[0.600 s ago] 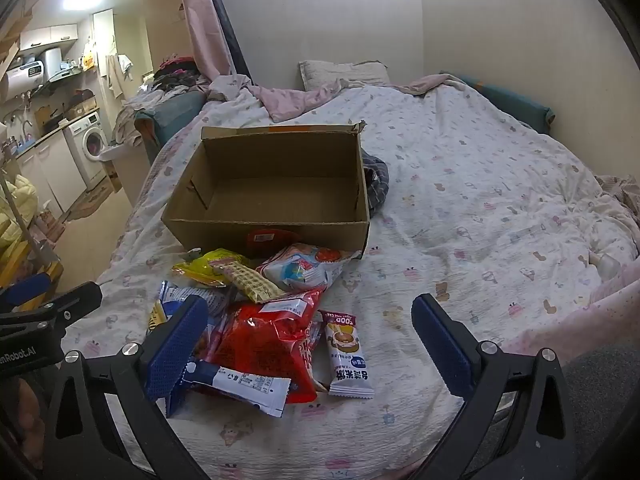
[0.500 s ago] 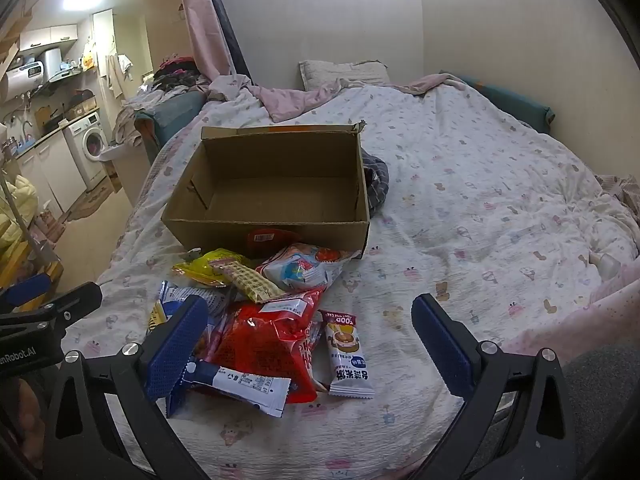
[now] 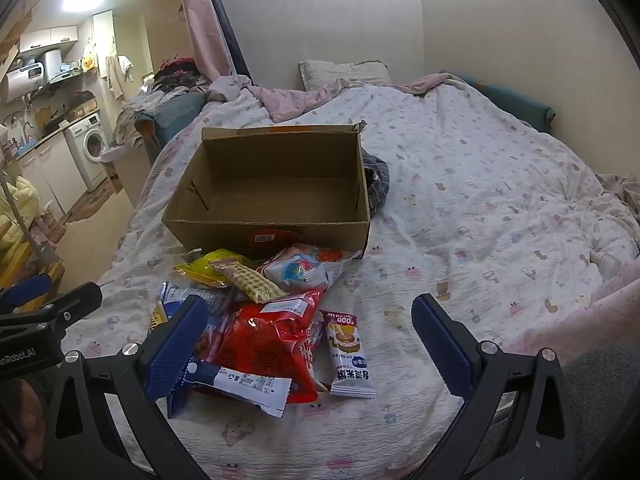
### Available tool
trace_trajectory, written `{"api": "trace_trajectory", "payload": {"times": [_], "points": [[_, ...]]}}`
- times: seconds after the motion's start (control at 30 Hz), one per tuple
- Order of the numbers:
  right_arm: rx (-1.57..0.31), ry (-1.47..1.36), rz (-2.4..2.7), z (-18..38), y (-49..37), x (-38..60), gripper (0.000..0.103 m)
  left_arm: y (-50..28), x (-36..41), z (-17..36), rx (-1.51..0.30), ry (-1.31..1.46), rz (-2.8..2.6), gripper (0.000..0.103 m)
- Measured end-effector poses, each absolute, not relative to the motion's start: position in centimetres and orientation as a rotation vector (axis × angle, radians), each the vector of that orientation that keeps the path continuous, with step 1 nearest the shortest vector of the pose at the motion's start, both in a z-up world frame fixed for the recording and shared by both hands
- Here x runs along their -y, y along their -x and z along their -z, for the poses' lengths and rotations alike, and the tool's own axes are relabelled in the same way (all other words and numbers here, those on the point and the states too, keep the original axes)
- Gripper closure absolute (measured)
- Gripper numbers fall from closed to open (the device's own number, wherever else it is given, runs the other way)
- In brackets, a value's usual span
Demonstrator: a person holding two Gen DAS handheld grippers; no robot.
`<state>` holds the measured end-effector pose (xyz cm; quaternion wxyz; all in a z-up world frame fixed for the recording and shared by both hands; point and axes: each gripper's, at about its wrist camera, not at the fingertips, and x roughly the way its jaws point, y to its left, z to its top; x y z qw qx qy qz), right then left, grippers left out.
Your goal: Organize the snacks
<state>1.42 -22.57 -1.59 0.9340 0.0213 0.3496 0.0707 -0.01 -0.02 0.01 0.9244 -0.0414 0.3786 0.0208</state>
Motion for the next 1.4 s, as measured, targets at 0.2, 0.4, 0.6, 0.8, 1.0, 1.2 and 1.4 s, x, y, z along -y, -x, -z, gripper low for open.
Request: {"api": "trace_trajectory", "payload": {"times": [0.2, 0.4, 0.6, 0.8, 1.0, 1.2, 1.4], "points": [[-0.716, -0.044, -0.145, 1.59, -1.41, 22.59, 0.000, 0.01, 0.02, -0.02, -0.776, 0.086, -0.042, 0.000], [-0.717, -0.047, -0.147, 1.68, -1.47, 22.70, 0.000, 0.01, 0.02, -0.01, -0.776, 0.085, -0.041, 0.000], [-0.716, -0.045, -0.146, 1.61, -1.44, 22.64, 0.000, 0.01, 0.02, -0.01, -0.775, 0.085, -0.041, 0.000], [-0.717, -0.047, -0.146, 1.63, -1.45, 22.68, 0.000, 0.00, 0.01, -0.01, -0.775, 0.086, -0.042, 0.000], [-0.717, -0.047, -0.148, 1.59, -1.53, 22.73, 0.000, 0.02, 0.02, -0.02, -0.774, 0.085, -0.041, 0.000], [-0.718, -0.048, -0.149, 1.62, -1.46, 22.79, 0.000, -0.01, 0.00, -0.03, -0.778, 0.085, -0.039, 0.000], [-0.718, -0.047, -0.147, 1.65, -1.50, 22.79, 0.000, 0.00, 0.00, -0.03, -0.778, 0.085, -0.040, 0.000]]}}
